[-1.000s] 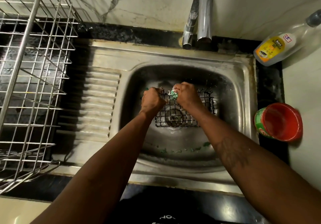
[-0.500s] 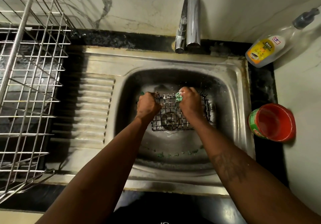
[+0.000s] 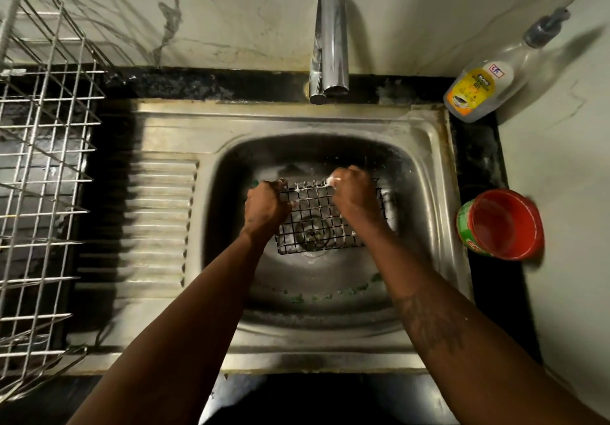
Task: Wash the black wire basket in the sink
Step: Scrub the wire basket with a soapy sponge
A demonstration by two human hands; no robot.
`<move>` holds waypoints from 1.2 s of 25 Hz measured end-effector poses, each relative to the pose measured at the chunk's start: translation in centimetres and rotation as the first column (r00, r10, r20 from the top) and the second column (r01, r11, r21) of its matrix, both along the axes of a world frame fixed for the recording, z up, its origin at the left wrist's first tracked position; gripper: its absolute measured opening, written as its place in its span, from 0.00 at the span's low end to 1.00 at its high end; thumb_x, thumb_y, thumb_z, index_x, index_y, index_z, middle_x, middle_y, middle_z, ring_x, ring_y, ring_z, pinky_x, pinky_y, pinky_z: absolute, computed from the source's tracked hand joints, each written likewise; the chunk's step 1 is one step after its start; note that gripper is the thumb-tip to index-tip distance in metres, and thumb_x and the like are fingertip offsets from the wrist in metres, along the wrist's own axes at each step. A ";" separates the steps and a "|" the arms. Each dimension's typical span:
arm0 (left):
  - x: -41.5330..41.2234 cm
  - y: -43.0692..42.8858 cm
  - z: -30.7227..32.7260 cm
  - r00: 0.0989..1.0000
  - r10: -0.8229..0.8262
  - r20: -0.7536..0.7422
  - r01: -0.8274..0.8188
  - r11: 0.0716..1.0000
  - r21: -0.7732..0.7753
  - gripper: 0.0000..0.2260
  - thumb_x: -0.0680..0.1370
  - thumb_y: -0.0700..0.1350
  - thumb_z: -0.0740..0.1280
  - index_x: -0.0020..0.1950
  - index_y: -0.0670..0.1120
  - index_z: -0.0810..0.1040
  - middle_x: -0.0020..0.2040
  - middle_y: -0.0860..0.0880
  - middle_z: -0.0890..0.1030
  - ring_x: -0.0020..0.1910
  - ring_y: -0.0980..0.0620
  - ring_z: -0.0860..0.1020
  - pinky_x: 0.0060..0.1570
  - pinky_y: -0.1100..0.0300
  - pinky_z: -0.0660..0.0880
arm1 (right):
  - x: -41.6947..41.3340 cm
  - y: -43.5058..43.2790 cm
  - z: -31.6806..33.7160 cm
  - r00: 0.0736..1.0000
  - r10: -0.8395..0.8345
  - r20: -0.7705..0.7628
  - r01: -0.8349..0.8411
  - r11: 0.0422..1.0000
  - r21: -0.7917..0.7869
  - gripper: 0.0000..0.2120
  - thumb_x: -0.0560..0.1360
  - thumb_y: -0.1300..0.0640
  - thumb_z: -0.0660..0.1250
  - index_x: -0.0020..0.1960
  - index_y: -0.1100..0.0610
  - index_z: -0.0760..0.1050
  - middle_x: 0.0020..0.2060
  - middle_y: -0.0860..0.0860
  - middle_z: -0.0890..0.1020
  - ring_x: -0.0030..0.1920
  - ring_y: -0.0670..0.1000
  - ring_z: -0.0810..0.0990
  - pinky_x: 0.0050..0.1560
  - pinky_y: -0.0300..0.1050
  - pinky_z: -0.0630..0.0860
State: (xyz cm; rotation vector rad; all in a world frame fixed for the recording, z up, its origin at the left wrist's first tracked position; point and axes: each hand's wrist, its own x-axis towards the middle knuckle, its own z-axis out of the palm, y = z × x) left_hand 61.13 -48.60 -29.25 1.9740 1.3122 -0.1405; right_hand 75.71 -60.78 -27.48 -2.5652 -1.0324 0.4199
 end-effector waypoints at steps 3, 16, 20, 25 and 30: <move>-0.1 -0.1 0.0 1.000 0.021 0.006 -0.021 1.000 0.009 0.16 0.72 0.55 0.79 0.58 0.52 0.84 0.48 0.46 0.85 0.48 0.47 0.83 0.55 0.50 0.82 | 3.3 -2.7 0.9 0.986 -0.113 0.125 0.128 0.985 -0.117 0.10 0.75 0.64 0.70 0.56 0.58 0.81 0.51 0.57 0.83 0.53 0.57 0.81 0.49 0.45 0.73; 0.0 0.1 -0.1 1.000 0.020 0.010 -0.020 1.000 0.009 0.20 0.73 0.52 0.78 0.63 0.50 0.84 0.54 0.44 0.86 0.56 0.44 0.82 0.57 0.53 0.78 | -2.6 -2.3 -0.8 0.983 -0.185 -0.002 0.184 0.982 0.050 0.10 0.80 0.52 0.62 0.53 0.56 0.78 0.45 0.52 0.80 0.42 0.50 0.76 0.42 0.45 0.71; 0.0 -0.1 -0.2 1.000 0.007 0.005 -0.007 1.000 0.009 0.17 0.71 0.55 0.78 0.57 0.51 0.84 0.48 0.46 0.86 0.49 0.45 0.83 0.55 0.52 0.81 | 0.4 -4.9 -1.5 0.936 -0.350 0.033 0.351 0.936 -0.012 0.07 0.74 0.67 0.68 0.51 0.59 0.80 0.47 0.58 0.81 0.48 0.57 0.79 0.47 0.49 0.74; -0.2 0.1 -0.1 1.000 -0.008 0.006 0.008 1.000 0.000 0.17 0.69 0.58 0.76 0.54 0.54 0.84 0.45 0.49 0.86 0.46 0.48 0.84 0.52 0.55 0.82 | -7.7 -0.6 -1.0 0.992 0.090 -0.085 -0.076 0.986 0.151 0.10 0.81 0.50 0.57 0.50 0.52 0.76 0.47 0.52 0.78 0.43 0.46 0.74 0.47 0.48 0.74; -0.1 0.1 0.0 1.000 -0.020 0.005 0.020 1.000 0.010 0.11 0.73 0.53 0.77 0.54 0.51 0.85 0.46 0.48 0.85 0.48 0.47 0.83 0.51 0.55 0.80 | -2.3 -5.1 -1.8 0.987 -0.142 -0.078 0.146 0.988 0.049 0.10 0.78 0.65 0.61 0.57 0.60 0.77 0.52 0.55 0.77 0.52 0.50 0.74 0.53 0.37 0.71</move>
